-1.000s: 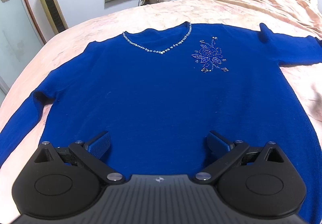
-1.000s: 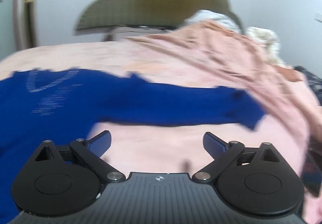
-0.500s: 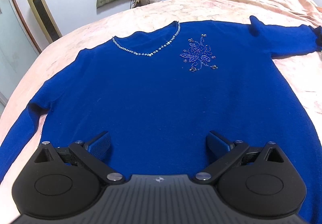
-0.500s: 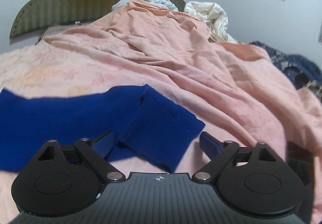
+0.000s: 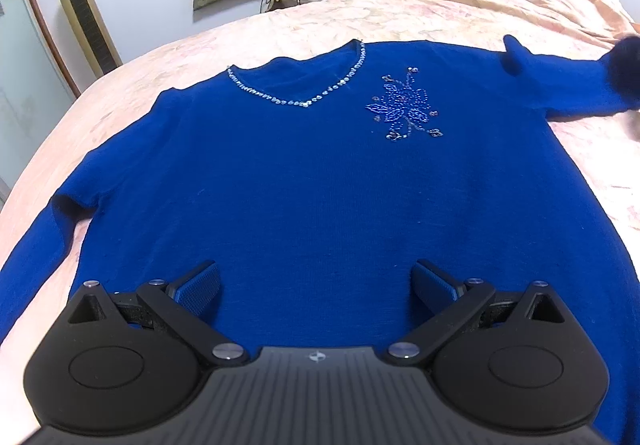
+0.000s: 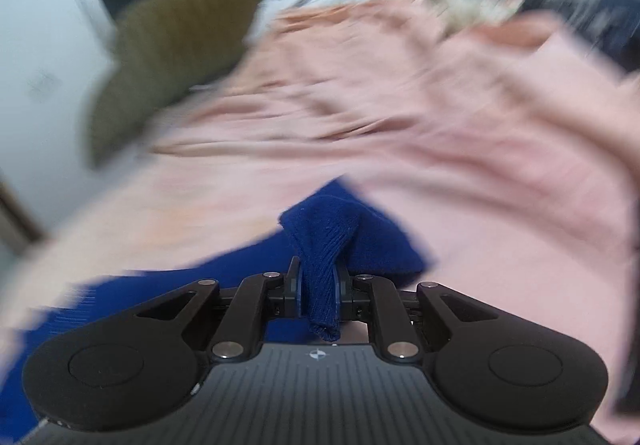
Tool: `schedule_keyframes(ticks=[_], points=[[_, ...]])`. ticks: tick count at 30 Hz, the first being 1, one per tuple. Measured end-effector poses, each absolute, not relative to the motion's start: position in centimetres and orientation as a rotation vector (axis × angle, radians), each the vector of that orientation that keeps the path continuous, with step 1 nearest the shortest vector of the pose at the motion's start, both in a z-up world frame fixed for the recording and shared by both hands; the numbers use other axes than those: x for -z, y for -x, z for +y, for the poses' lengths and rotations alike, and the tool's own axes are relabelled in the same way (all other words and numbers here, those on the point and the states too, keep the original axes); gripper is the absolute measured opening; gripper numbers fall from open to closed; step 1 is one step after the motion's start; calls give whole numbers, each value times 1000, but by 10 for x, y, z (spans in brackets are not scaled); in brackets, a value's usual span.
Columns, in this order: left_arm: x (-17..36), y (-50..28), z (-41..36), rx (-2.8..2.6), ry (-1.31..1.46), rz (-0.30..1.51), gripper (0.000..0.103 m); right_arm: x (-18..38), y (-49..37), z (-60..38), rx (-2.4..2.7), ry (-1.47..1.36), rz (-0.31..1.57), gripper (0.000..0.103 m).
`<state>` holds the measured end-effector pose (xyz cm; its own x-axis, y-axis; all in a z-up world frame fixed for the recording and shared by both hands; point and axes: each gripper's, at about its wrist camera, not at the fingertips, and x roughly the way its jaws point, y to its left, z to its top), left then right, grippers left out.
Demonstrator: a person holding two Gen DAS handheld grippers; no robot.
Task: Fold small clothes
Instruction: 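Lift the sleeve with the right tool and carry it across the sweater body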
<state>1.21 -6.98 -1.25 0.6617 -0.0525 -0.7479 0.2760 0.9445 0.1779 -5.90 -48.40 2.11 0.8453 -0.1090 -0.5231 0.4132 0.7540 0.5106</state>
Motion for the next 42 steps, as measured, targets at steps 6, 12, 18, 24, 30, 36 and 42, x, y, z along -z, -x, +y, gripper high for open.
schedule_keyframes(ticks=[6, 12, 18, 24, 30, 36, 42], points=[[12, -11, -59, 178, -266, 834, 103, -26, 32, -428, -41, -844, 504, 17], [12, -13, -45, 160, -239, 844, 103, -6, -19, -364, -198, -918, 588, 17], [10, -11, -38, 151, -232, 843, 103, 20, -83, -302, -329, -922, 779, 67], [11, -12, -27, 90, -263, 826, 103, -23, -60, -277, -288, -594, 663, 65], [14, -19, -22, 105, -194, 857, 103, -27, -29, -225, -54, 192, 622, 66], [13, -14, -23, 96, -224, 842, 103, 15, -22, -209, 16, 494, 689, 64], [13, -15, -22, 89, -211, 851, 103, 20, -43, -209, 34, 407, 681, 69]])
